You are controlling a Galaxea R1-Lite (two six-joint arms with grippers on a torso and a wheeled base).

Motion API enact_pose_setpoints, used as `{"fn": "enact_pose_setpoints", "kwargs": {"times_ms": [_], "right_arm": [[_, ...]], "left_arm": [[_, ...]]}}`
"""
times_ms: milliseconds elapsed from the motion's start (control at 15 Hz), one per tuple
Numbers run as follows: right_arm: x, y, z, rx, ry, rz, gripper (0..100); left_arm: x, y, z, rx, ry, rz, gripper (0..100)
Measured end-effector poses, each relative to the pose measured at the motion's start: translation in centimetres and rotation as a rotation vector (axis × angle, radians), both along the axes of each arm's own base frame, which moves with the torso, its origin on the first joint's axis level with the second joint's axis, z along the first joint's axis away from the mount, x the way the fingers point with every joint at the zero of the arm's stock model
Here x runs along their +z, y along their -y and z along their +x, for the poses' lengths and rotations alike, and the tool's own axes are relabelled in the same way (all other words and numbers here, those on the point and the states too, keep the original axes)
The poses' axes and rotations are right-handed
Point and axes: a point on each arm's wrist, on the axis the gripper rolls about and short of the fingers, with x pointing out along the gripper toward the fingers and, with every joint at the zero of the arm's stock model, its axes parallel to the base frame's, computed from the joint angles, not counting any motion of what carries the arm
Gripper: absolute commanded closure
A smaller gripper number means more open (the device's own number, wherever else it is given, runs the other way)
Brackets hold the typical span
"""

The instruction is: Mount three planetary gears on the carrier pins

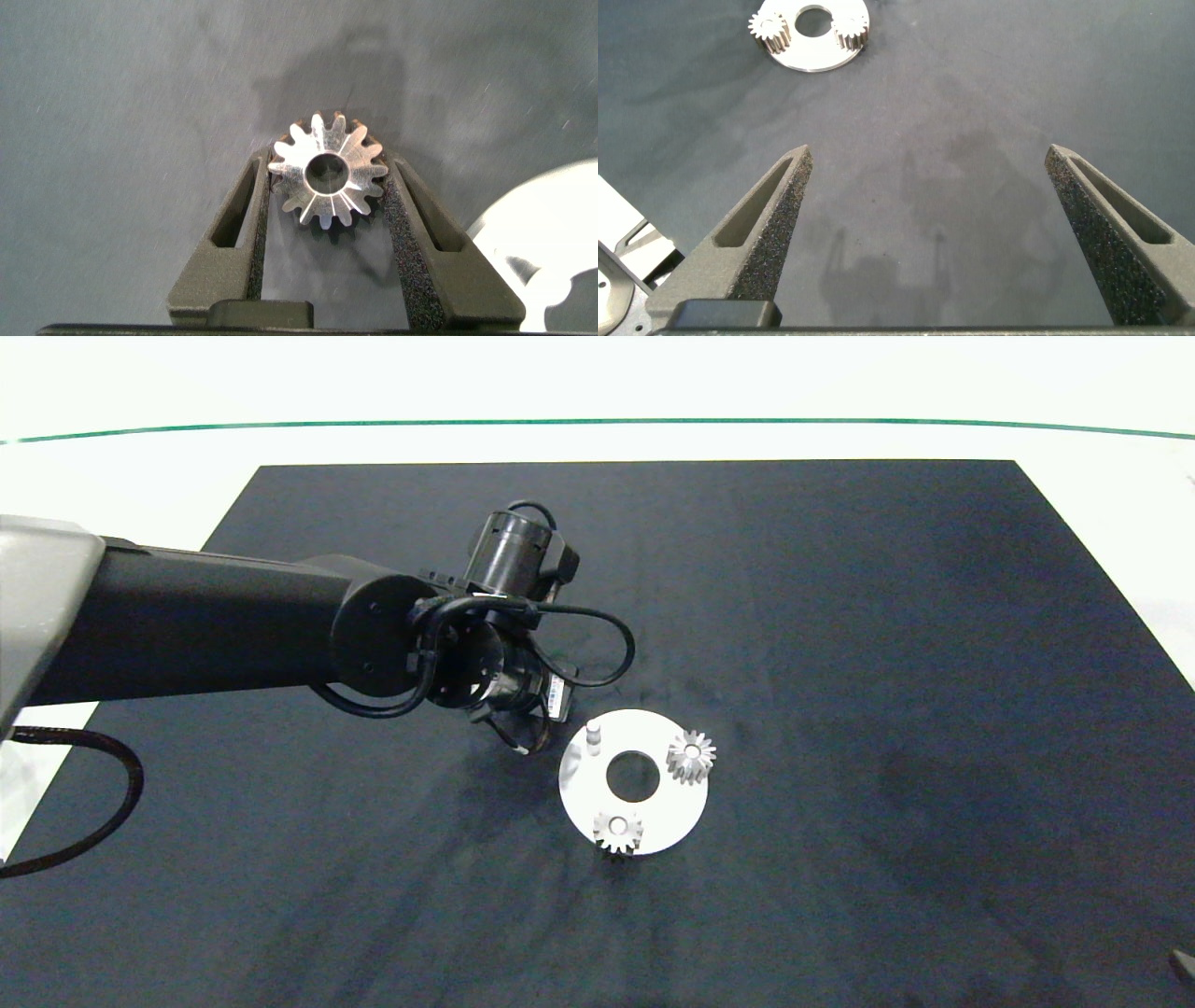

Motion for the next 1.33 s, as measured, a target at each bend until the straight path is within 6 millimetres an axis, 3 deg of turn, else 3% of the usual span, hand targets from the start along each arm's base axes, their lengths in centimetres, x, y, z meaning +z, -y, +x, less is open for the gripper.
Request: {"fn": "enact_pose_setpoints", "kwargs": {"times_ms": [133, 533, 1267, 1333], "right_arm": [[0.0, 0.0, 0.0, 0.0, 0.001, 0.001, 0], [0.1, 0.1, -0.2, 0.0, 0.007, 0.005, 0], [0.1, 0.2, -0.2, 0.003, 0.012, 0.0, 0], [0.1, 0.2, -0.2, 0.004, 0.012, 0.0, 0]], "left_arm": [[0.7, -0.3, -0.6, 0.001, 0.013, -0.013, 83], [1.8, 0.4, -5.2, -0.088, 0.013, -0.017, 87], [2.1, 0.2, -5.4, -0.08, 0.03, -0.016, 87], [2.0, 0.2, -5.4, -0.079, 0.03, -0.015, 0]]}}
